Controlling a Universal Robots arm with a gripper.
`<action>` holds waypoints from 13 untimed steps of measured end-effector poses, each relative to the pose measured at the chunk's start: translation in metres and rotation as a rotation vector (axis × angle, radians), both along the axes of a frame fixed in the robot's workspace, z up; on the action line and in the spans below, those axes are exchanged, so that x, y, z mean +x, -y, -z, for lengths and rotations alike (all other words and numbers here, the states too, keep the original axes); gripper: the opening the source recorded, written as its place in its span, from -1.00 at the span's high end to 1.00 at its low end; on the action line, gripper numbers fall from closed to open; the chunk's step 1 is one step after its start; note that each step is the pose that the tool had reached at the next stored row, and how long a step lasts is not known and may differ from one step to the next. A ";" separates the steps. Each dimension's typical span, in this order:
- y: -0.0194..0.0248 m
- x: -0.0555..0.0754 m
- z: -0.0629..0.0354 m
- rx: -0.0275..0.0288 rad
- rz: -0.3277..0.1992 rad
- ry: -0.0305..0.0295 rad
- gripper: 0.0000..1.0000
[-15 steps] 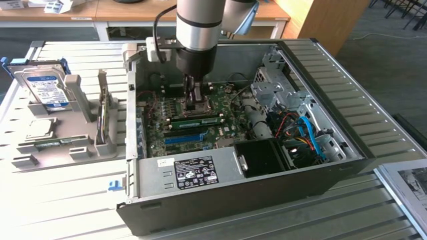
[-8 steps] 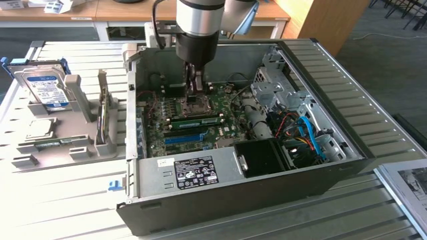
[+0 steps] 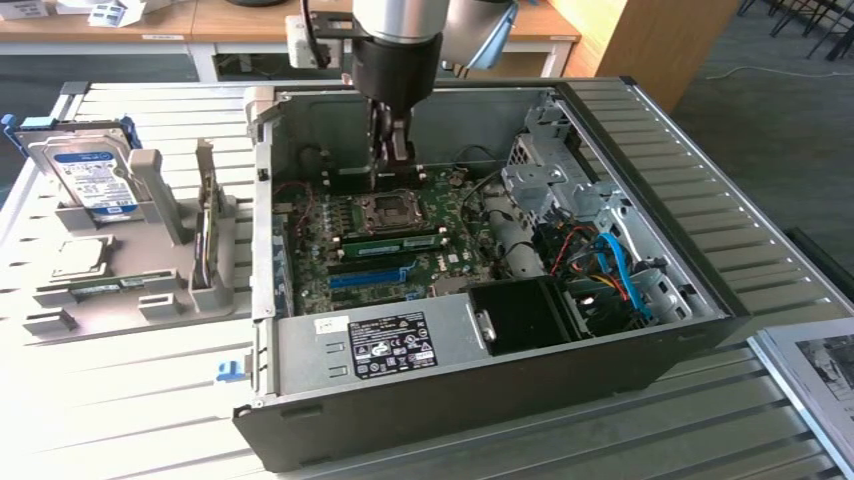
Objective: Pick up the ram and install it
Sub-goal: 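Press down the ram until it locks into place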
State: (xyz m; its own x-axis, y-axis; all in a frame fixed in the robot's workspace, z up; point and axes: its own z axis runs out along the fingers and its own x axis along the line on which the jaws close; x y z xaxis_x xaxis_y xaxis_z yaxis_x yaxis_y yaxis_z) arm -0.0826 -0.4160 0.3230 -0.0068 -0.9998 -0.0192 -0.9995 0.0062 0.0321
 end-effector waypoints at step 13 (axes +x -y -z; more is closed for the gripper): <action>0.0000 0.000 -0.0239 0.0001 0.000 0.0000 0.80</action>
State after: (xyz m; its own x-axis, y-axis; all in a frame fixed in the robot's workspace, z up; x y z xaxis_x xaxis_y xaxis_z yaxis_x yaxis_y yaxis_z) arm -0.0826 -0.4160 0.3469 -0.0067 -0.9998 -0.0193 -0.9995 0.0061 0.0321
